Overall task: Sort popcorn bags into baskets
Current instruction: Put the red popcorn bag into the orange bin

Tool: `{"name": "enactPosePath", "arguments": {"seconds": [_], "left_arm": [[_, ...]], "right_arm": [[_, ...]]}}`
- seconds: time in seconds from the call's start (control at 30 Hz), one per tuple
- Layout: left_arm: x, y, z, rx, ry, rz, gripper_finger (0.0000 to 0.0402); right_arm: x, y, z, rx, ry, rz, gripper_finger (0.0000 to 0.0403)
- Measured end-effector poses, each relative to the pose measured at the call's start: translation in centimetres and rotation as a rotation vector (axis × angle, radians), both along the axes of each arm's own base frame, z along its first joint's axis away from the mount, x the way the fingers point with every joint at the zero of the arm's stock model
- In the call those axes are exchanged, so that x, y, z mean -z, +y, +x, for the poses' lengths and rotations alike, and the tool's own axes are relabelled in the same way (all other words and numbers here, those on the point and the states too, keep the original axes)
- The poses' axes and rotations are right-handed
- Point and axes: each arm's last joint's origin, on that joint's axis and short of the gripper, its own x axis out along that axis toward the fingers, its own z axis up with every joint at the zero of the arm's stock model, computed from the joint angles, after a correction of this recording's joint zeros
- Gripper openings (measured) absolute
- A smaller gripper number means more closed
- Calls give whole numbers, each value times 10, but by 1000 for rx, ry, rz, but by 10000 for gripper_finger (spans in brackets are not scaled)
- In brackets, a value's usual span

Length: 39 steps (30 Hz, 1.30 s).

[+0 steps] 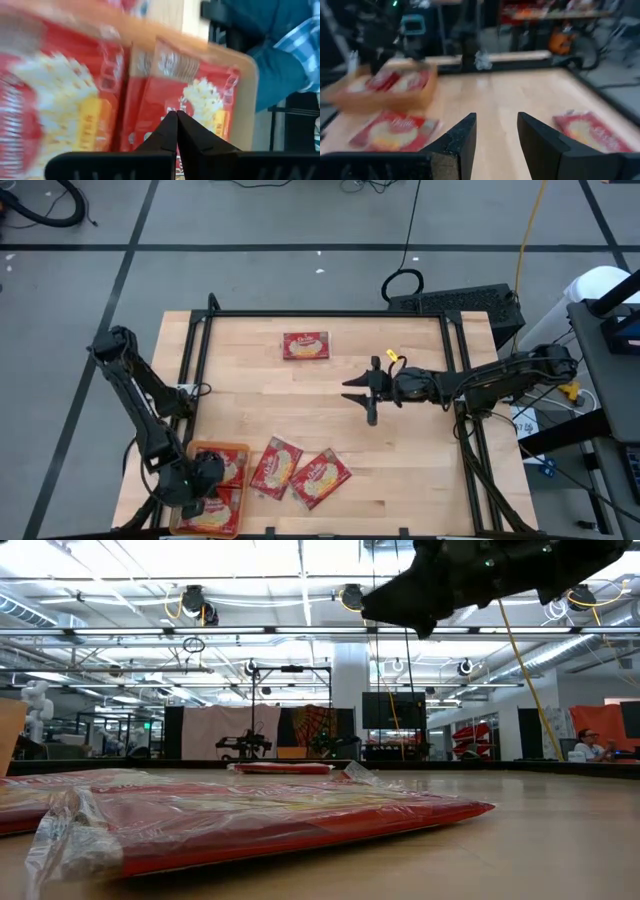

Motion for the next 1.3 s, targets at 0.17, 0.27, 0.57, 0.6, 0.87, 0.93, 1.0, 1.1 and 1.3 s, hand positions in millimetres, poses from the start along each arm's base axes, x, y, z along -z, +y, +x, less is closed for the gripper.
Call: {"name": "enactPosePath", "arguments": {"seconds": [0.17,0.27,0.57,0.6,0.87,0.93,1.0,1.1,1.3], "left_arm": [[-18,27,4,-6,-204,154,6],[-26,49,9,-69,-340,345,16],[-36,112,22,-525,-446,731,51],[-36,115,24,-546,-447,752,57],[-32,135,43,-692,-401,859,99],[-30,138,47,-725,-388,862,105],[-27,140,51,-760,-379,855,109],[-25,139,60,-797,-392,826,112],[-20,128,82,-772,-445,771,113]], "right_arm": [[-3,-3,17,101,-26,-101,134],[-1,-9,40,143,10,-171,134],[28,-83,106,254,359,-135,136],[28,-93,108,259,411,-124,136],[9,-169,112,181,590,-100,171],[4,-194,107,176,549,-53,191],[6,-217,101,150,514,28,213],[22,-246,93,139,505,144,238],[46,-270,93,146,475,259,247]]}}
